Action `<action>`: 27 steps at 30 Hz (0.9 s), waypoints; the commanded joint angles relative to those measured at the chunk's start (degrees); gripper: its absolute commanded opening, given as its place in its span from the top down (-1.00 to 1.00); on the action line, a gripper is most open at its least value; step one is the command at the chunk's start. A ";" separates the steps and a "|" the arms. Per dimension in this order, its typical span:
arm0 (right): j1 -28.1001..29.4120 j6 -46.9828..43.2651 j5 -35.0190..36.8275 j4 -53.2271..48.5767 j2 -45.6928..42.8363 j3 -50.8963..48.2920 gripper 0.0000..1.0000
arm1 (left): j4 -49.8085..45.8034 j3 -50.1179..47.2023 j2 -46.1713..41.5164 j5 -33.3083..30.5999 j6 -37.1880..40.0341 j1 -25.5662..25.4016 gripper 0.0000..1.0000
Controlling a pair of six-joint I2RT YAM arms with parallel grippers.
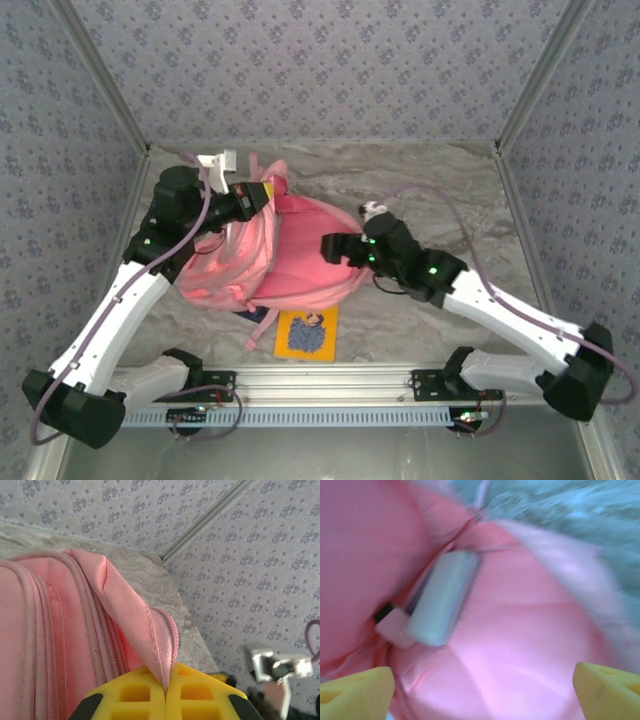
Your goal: Pack the student bag
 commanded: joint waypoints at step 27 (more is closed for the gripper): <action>-43.32 -19.61 -34.67 -8.91 41.82 10.75 -0.92 | 6.53 -4.01 8.82 0.64 -1.17 -7.43 1.00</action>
